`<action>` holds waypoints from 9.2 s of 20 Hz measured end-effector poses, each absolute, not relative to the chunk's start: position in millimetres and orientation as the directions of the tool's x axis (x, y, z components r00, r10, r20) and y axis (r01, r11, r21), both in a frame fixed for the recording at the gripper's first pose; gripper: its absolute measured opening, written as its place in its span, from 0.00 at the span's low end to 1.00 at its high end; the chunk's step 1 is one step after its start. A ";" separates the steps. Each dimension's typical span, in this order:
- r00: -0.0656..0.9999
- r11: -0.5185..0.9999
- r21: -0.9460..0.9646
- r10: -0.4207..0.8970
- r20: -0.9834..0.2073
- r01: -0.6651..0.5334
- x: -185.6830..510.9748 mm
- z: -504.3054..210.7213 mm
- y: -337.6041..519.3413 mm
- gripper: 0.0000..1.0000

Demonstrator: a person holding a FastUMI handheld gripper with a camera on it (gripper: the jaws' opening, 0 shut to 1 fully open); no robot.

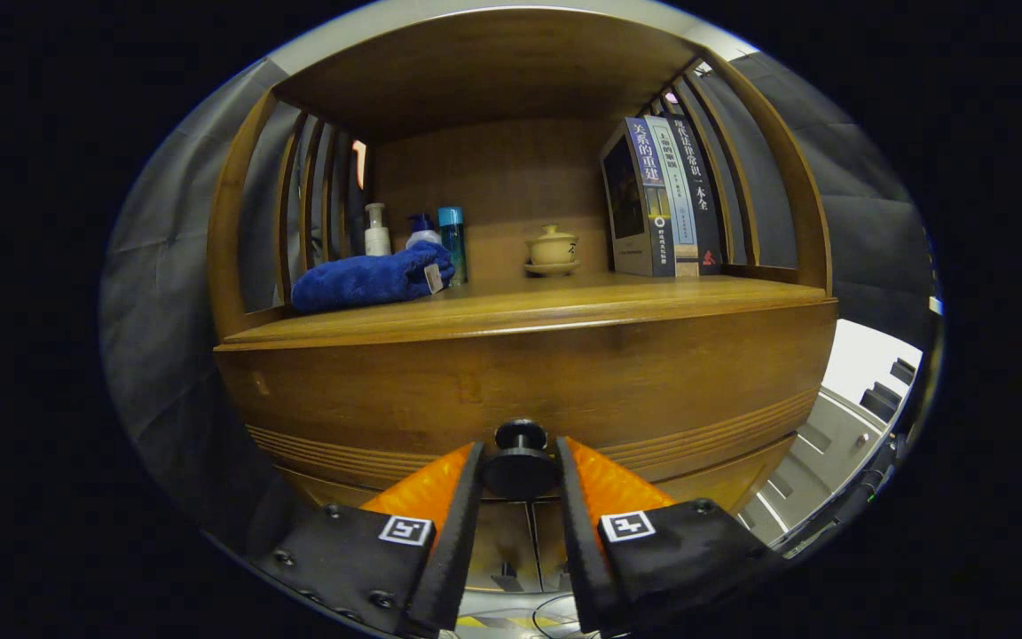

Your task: Pull open the drawer, take out the items inside it, and place them on the countertop above the cabinet.

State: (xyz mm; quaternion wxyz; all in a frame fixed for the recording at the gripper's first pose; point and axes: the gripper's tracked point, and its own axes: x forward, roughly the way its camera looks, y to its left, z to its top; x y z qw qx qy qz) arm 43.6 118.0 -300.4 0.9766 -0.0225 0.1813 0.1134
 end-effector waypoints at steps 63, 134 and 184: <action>0.906 0.970 -0.026 0.216 -0.364 -0.242 -129.3 -215.6 96.1 0.96; 0.481 0.967 -0.021 0.108 -0.870 -0.255 5.6 -175.9 109.2 0.42; 0.806 0.964 -0.045 0.192 -0.560 -0.260 121.5 -89.9 147.0 1.00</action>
